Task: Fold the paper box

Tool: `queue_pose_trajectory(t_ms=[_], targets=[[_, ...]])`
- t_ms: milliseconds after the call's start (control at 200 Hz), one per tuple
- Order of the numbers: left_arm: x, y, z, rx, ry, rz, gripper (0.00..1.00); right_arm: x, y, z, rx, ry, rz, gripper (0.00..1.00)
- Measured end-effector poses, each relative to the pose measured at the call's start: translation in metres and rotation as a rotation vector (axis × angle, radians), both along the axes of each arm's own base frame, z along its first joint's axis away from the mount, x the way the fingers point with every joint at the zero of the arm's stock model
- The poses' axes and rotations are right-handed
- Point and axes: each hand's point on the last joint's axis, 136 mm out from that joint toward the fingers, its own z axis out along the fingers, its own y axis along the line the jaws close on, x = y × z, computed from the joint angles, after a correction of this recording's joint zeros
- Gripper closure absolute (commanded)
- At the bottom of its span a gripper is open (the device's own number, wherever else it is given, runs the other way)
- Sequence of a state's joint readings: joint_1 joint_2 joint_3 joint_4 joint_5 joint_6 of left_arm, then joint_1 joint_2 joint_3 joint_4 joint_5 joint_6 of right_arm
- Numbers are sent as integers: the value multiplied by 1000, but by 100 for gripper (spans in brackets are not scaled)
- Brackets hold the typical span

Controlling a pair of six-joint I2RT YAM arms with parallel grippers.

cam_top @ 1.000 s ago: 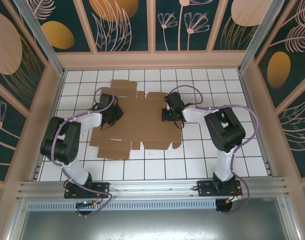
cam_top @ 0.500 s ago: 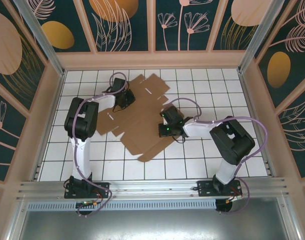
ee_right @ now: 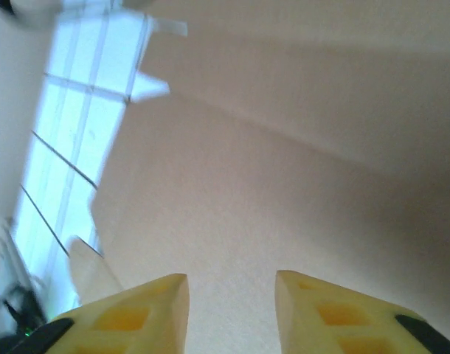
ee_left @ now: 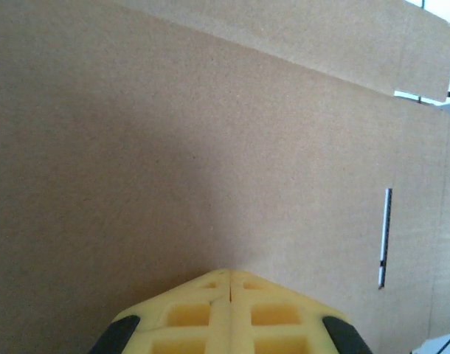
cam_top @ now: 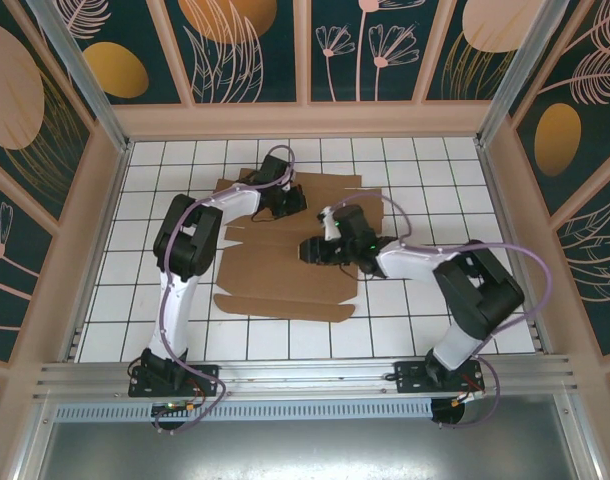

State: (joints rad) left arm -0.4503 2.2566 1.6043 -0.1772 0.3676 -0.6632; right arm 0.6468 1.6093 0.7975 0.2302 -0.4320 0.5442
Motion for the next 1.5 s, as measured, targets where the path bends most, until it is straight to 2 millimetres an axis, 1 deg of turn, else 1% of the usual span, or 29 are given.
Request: queue_pose_trajectory(t_ms=[30,70,160,205,270,310,345,380,420,470,535,575,606,626,676,726,771,831,871,951,1021,1191,1296,1431,1501], targets=[[-1,3,5,1,-9,-2,100,9,-8,12,22,-26,-26,52],[-4,6,15,-5,-24,-1,100,24,-24,29,52,-59,-80,50],[-10,12,49,-29,-79,4,100,57,-62,59,105,-127,-197,49],[-10,13,70,-52,-121,5,100,72,-81,67,117,-143,-252,47],[-13,11,98,-106,-179,4,100,92,-105,73,109,-146,-335,38],[-18,10,110,-150,-202,7,100,101,-112,77,96,-153,-365,37],[-25,10,115,-182,-207,9,100,107,-115,81,82,-170,-375,36],[-33,11,113,-211,-198,13,100,113,-117,88,74,-198,-374,35],[-43,12,106,-236,-174,18,100,119,-120,93,67,-218,-373,34],[-57,16,87,-249,-121,31,100,131,-130,95,49,-231,-392,32],[-76,23,59,-240,-41,48,100,156,-154,89,15,-220,-440,28],[-87,27,44,-226,6,58,100,172,-172,81,-9,-207,-476,27],[-93,30,35,-215,33,64,100,184,-187,71,-31,-191,-500,26],[-95,31,32,-211,44,65,100,189,-195,65,-44,-185,-510,25],[-99,33,27,-203,59,67,100,199,-214,44,-80,-145,-534,24],[-100,34,27,-201,61,68,100,204,-225,23,-107,-101,-534,23],[-100,34,27,-202,61,68,100,204,-228,5,-116,-59,-519,23],[-102,37,25,-202,63,71,100,201,-225,-16,-110,-11,-479,23],[-104,40,22,-199,74,75,100,198,-223,-26,-99,20,-455,23],[-108,46,15,-185,93,80,100,191,-217,-41,-75,64,-407,28],[-107,49,12,-178,96,82,100,188,-213,-47,-48,85,-373,34],[-107,56,7,-159,98,84,100,189,-203,-51,18,104,-304,52],[-107,60,1,-143,111,86,100,186,-197,-57,45,123,-273,57],[-106,68,-10,-126,129,98,100,185,-193,-56,66,126,-253,66],[-105,73,-14,-122,142,104,100,184,-191,-56,70,128,-247,73]])
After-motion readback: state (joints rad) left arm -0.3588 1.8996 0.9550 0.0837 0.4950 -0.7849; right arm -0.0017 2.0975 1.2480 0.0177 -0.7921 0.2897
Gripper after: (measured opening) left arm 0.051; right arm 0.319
